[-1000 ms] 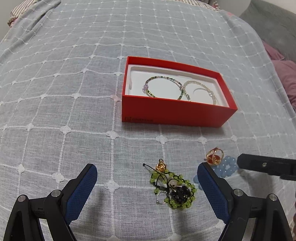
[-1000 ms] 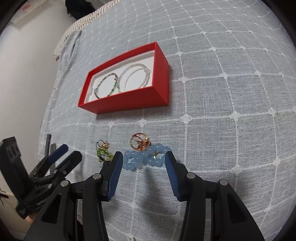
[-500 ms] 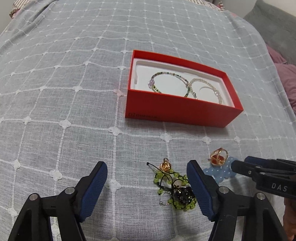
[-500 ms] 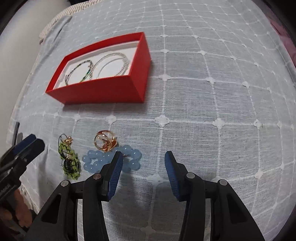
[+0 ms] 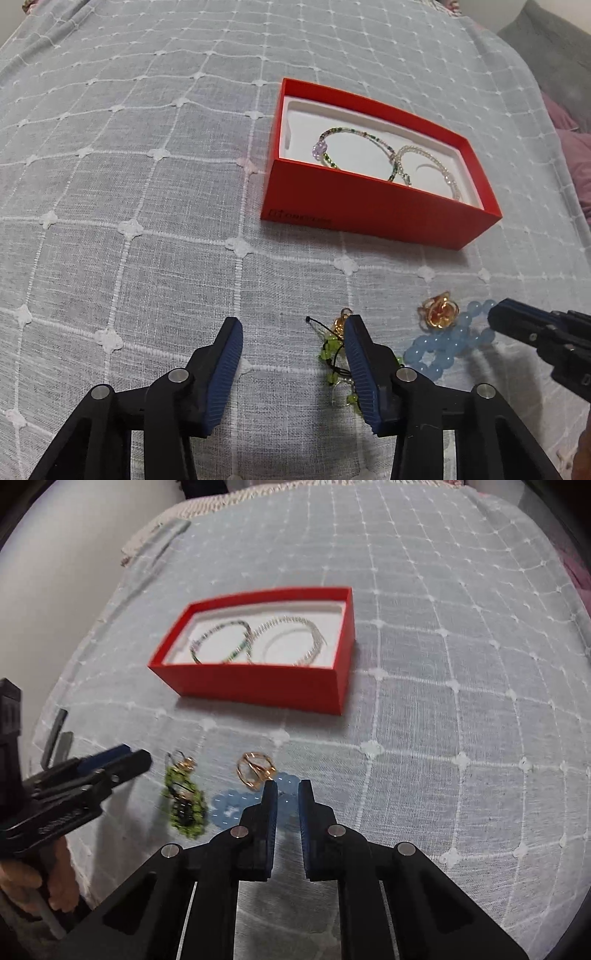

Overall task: Organize jewelry
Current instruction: 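Grasp the green beaded bracelet with the left tool while the right tool holds the blue bracelet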

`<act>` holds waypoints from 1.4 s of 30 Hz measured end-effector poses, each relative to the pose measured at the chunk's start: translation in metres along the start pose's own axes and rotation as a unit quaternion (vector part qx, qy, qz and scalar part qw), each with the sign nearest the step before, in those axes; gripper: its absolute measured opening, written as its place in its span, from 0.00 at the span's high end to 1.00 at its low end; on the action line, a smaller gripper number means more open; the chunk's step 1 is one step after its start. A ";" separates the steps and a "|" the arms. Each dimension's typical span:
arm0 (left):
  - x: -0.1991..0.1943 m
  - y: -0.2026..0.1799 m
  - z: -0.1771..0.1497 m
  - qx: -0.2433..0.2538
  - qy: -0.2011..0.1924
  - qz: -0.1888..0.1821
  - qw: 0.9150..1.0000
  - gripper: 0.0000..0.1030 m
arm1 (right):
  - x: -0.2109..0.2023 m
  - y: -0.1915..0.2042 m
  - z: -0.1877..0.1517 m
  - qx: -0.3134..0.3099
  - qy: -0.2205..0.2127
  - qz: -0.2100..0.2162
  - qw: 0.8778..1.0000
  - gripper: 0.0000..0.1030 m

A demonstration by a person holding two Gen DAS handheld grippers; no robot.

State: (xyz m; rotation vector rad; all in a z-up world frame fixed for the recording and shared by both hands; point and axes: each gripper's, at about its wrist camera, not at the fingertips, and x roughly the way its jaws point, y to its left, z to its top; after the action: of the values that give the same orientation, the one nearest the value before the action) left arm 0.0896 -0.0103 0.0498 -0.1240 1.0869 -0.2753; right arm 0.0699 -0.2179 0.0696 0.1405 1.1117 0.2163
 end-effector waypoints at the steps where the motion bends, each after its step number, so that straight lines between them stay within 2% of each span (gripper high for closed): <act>1: -0.001 0.000 0.000 0.000 0.001 -0.001 1.000 0.56 | -0.005 0.001 0.001 -0.002 -0.008 0.006 1.000 0.89; 5: -0.002 -0.003 -0.001 0.008 0.006 -0.007 1.000 0.57 | -0.028 0.009 0.004 -0.014 -0.043 0.050 0.998 0.89; 8: -0.002 -0.007 -0.003 0.014 0.012 -0.012 1.000 0.57 | -0.045 0.017 0.007 -0.027 -0.071 0.068 0.995 0.89; 11: -0.001 -0.011 -0.005 0.020 0.016 -0.016 1.000 0.57 | -0.055 0.017 0.008 -0.025 -0.084 0.075 0.993 0.89; 13: 0.001 -0.014 -0.006 0.025 0.020 -0.017 0.999 0.68 | -0.058 0.016 0.008 -0.020 -0.088 0.074 0.993 0.89; 15: 0.003 -0.015 -0.007 0.024 0.028 -0.021 0.999 0.73 | -0.057 0.014 0.008 -0.014 -0.086 0.075 0.993 0.89; 20: 0.002 -0.015 -0.007 0.022 0.027 -0.032 0.999 0.74 | -0.064 0.015 0.006 -0.014 -0.094 0.079 0.992 0.89; 26: 0.004 -0.007 -0.005 0.002 0.042 -0.050 0.998 0.75 | -0.069 0.014 0.006 -0.009 -0.100 0.085 0.991 0.89; 28: 0.003 -0.005 -0.004 0.001 0.042 -0.051 0.998 0.96 | -0.069 0.014 0.006 -0.009 -0.099 0.084 0.991 0.89; 35: 0.007 -0.008 -0.004 -0.004 0.047 -0.076 0.996 0.96 | -0.073 0.010 0.006 -0.005 -0.103 0.088 0.991 0.89; 42: 0.012 -0.012 -0.004 0.001 0.052 -0.074 0.996 0.95 | -0.073 0.010 0.006 -0.007 -0.101 0.087 0.991 0.89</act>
State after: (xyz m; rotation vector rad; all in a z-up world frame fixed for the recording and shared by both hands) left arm 0.0889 -0.0249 0.0405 -0.1911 1.1826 -0.4193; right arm 0.0437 -0.2261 0.1380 0.2426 0.8961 0.3580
